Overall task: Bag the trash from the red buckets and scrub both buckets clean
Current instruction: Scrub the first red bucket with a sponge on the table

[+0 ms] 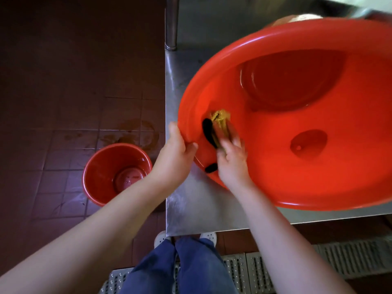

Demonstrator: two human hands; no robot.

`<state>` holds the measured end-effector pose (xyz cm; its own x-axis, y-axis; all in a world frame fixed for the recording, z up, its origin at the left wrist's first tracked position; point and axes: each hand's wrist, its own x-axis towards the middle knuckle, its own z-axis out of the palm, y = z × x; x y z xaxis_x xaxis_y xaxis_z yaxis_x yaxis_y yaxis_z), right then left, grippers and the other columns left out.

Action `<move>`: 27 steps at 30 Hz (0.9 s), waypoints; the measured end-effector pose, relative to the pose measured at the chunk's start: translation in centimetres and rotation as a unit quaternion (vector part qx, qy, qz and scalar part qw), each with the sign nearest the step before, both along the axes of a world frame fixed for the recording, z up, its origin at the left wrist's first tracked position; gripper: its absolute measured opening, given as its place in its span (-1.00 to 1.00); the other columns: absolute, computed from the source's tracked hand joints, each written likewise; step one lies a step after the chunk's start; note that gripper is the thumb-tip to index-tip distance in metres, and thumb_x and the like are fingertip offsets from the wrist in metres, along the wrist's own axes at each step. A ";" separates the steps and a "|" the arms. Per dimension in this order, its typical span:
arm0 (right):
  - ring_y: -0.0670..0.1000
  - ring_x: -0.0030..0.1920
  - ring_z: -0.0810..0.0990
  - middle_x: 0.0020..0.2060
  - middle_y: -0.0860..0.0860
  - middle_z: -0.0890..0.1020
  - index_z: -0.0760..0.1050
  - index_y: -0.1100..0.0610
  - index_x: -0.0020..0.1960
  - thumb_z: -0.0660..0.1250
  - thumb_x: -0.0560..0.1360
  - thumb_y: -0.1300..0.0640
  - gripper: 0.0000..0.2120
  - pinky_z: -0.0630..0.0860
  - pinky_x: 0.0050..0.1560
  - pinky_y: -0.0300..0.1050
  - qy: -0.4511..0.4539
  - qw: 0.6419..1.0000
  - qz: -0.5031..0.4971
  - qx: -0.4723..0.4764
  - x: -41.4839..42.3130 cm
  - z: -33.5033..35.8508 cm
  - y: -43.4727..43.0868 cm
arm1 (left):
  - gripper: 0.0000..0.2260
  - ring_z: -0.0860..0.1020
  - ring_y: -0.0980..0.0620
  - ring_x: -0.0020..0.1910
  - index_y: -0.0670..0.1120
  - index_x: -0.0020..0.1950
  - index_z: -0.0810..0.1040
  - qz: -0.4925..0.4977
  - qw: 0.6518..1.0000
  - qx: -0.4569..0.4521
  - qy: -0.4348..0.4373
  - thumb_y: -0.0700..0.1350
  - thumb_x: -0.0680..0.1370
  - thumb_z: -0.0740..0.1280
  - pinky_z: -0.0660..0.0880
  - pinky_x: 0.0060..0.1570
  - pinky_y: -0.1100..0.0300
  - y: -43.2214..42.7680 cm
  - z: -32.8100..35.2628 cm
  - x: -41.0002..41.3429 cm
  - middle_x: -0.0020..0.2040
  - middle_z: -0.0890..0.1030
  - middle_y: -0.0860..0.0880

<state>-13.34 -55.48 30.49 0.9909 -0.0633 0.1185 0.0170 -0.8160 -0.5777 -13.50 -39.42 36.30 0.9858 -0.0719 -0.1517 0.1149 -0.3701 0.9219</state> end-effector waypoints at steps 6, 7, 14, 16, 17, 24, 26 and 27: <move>0.10 0.44 0.27 0.52 -0.07 0.14 0.13 -0.13 0.49 0.28 0.51 0.26 -0.33 0.26 0.39 -0.02 0.055 0.988 0.000 -0.146 9.1 -1.0 -8.2 | -0.74 0.47 0.13 -0.29 0.08 0.06 0.22 -0.037 0.994 0.032 -0.093 -0.16 0.54 0.28 0.46 -0.20 0.07 2.0 3.0 1.6 -0.22 0.47 0.11; 0.06 0.48 0.20 0.52 -0.04 0.16 0.13 -0.09 0.49 0.24 0.53 0.28 -0.38 0.18 0.44 -0.03 0.052 0.990 0.004 -0.133 10.0 -0.8 -9.0 | -0.74 0.46 0.20 -0.30 0.07 0.08 0.25 -0.030 0.995 0.013 -0.098 -0.16 0.54 0.29 0.44 -0.22 0.18 2.0 3.0 1.6 -0.20 0.48 0.13; 0.09 0.46 0.24 0.52 -0.08 0.14 0.21 -0.15 0.47 0.13 0.45 0.24 -0.37 0.26 0.39 0.11 0.101 0.986 -0.007 -0.132 11.1 -0.8 -8.2 | -0.81 0.48 0.10 -0.12 -0.03 0.11 0.28 0.010 0.996 -0.057 0.071 -0.15 0.57 0.26 0.44 -0.01 0.11 0.3 -1.6 -0.5 -0.14 0.49 0.10; 0.08 0.47 0.22 0.53 -0.10 0.08 0.17 -0.12 0.50 0.26 0.48 0.28 -0.32 0.28 0.40 0.03 0.113 0.989 -0.016 -0.095 9.8 0.2 -5.9 | -0.81 0.49 0.05 -0.06 -0.01 0.11 0.25 0.021 0.995 -0.061 0.071 -0.15 0.58 0.24 0.44 0.02 0.11 0.0 -1.2 -0.8 -0.11 0.49 0.11; 0.04 0.50 0.14 0.54 -0.07 0.06 0.13 -0.06 0.51 0.31 0.48 0.30 -0.30 0.21 0.44 -0.04 0.112 0.992 -0.005 -0.056 8.7 0.7 -4.2 | -0.80 0.50 0.02 -0.05 -0.01 0.12 0.24 0.020 0.996 -0.057 0.065 -0.15 0.58 0.24 0.44 0.04 0.07 -0.2 -0.7 -0.9 -0.10 0.50 0.10; -0.07 0.42 0.26 0.41 -0.10 0.27 0.24 -0.28 0.35 0.21 0.43 0.44 -0.26 0.30 0.41 -0.01 0.047 0.959 -0.044 0.275 1.1 3.9 1.7 | -0.80 0.54 -0.22 -0.04 -0.06 0.01 0.16 -0.033 0.997 0.076 -0.007 -0.05 0.60 0.19 0.47 -0.05 -0.06 0.5 5.3 -1.4 -0.07 0.54 -0.15; -0.08 0.34 0.40 0.37 -0.19 0.35 0.35 -0.26 0.34 0.26 0.52 0.32 -0.43 0.57 0.10 0.14 0.056 0.945 -0.022 0.323 1.3 5.5 1.3 | -0.79 0.54 -0.21 -0.12 -0.07 -0.04 0.16 -0.042 0.993 0.105 -0.039 -0.02 0.60 0.18 0.47 -0.13 -0.05 0.9 7.7 -1.5 -0.19 0.49 -0.06; -0.07 0.29 0.46 0.36 -0.19 0.41 0.38 -0.24 0.34 0.28 0.56 0.19 -0.54 0.61 -0.07 0.17 0.079 0.937 -0.016 0.341 1.7 6.1 1.0 | -0.78 0.52 -0.19 -0.16 -0.06 -0.05 0.16 -0.039 0.990 0.121 -0.058 -0.01 0.59 0.18 0.45 -0.18 -0.03 1.1 8.9 -1.4 -0.25 0.45 -0.02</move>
<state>-11.62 -54.53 36.61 0.9890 -0.1007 -0.1080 -0.1307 -0.2559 -0.9578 -14.90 -38.33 45.25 0.9906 -0.1235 -0.0593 -0.0244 -0.5852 0.8105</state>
